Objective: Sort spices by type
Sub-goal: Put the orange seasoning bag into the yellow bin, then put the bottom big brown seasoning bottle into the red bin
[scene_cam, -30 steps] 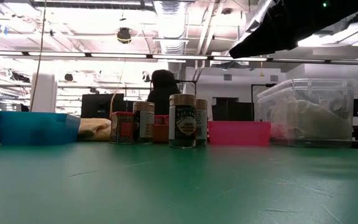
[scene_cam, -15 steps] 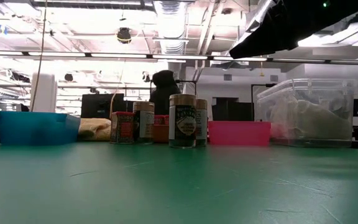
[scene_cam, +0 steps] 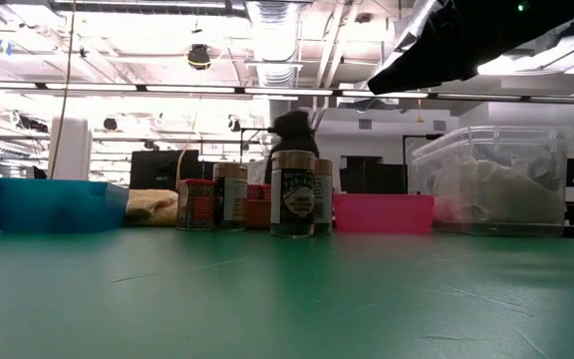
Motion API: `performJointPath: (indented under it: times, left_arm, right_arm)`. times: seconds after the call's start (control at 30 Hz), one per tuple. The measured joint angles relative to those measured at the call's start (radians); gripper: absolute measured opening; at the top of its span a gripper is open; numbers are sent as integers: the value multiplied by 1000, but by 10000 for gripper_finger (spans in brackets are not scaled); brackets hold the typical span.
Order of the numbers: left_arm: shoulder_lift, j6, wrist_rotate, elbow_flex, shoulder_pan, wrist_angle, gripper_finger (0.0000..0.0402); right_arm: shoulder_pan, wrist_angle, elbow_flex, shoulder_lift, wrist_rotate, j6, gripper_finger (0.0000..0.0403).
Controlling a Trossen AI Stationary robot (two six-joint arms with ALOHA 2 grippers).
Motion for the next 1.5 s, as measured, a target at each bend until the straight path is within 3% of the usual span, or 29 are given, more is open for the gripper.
performJointPath:
  times: [0.23, 0.43, 0.63, 0.83, 1.0, 1.2, 1.5]
  left_arm:
    - [-7, 44, -3, 0, 36, -4, 164]
    - [-41, 136, -10, 0, 112, -64, 198]
    - [-81, 255, -160, 0, 228, -154, 204]
    - [-95, 472, -392, 0, 375, -114, 204]
    - [-95, 671, -509, 0, 525, -65, 204]
    - [-95, 878, -572, 0, 729, -9, 204]
    - [-94, 1349, -628, 0, 957, 115, 204]
  right_arm:
    - [0, 0, 0, 0, 0, 1, 301]
    - [0, 0, 0, 0, 0, 8, 301]
    - [0, 0, 0, 0, 0, 8, 301]
    - [0, -21, 0, 0, 0, 25, 301]
    - [0, -49, 0, 0, 0, 51, 301]
    - [1, -53, 0, 0, 0, 62, 301]
    - [33, -78, -1, 0, -22, 68, 301]
